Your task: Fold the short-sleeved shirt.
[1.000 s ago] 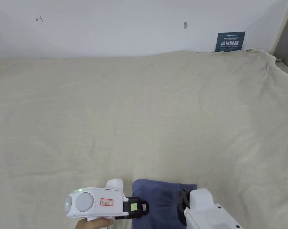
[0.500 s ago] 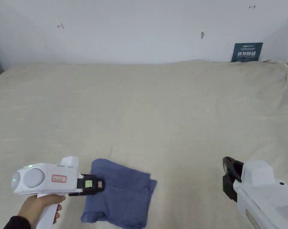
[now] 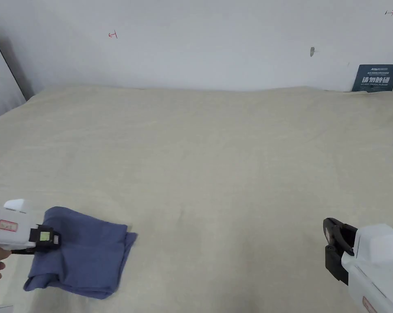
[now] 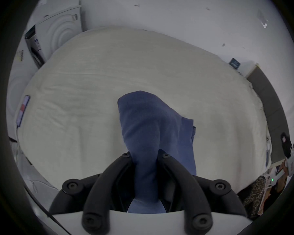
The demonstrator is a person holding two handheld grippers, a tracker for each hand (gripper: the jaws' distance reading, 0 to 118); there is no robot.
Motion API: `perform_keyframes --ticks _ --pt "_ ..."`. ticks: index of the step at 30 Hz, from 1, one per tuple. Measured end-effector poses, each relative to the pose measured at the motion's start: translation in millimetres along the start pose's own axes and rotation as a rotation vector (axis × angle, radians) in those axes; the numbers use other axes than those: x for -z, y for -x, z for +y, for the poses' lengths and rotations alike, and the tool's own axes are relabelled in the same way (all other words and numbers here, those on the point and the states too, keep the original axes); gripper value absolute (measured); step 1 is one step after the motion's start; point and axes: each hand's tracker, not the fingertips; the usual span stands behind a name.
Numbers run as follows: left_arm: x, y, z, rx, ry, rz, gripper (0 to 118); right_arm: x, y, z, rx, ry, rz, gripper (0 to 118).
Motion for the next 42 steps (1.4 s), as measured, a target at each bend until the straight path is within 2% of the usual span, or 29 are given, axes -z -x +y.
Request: perform_keyframes --ticks 7,11,13,15,16,17,18,19,22,26,32,36,42 --pt "28 20 1 -0.044 0.036 0.059 19 5 13 7 -0.013 0.028 0.005 0" --pt "47 22 -3 -0.136 0.068 0.149 19 10 4 -1 0.0 0.043 -0.001 0" --pt "49 20 -6 -0.174 0.058 0.162 24 11 -1 -4 0.001 0.046 -0.002 0" --pt "47 18 -7 -0.195 0.036 0.18 47 9 -5 -3 -0.005 0.047 -0.003 0" --pt "44 16 -8 -0.213 0.02 0.215 71 6 -7 -2 -0.005 0.046 -0.003 0" --pt "40 14 -8 -0.215 0.021 0.221 88 4 -10 -1 -0.004 0.044 -0.003 0" --pt "33 12 -9 -0.222 0.014 0.216 101 1 -12 1 -0.003 0.038 -0.004 0" --pt "26 11 -9 -0.233 -0.012 0.214 106 -2 -15 3 -0.003 0.033 -0.005 0" --pt "-5 -2 -11 -0.204 -0.143 0.189 108 -12 -24 8 -0.004 0.015 -0.006 0" --pt "-46 -32 -13 -0.147 -0.231 0.175 108 -28 -34 17 -0.008 -0.007 -0.019 0" --pt "-111 -93 -24 -0.05 -0.39 0.069 108 -57 -44 41 -0.012 -0.056 -0.06 0" --pt "-152 -151 -41 0.053 -0.569 0.116 106 -79 -50 58 -0.01 -0.101 -0.094 0" --pt "-187 -227 -75 0.109 -0.806 0.111 103 -108 -56 76 -0.019 -0.164 -0.138 0"
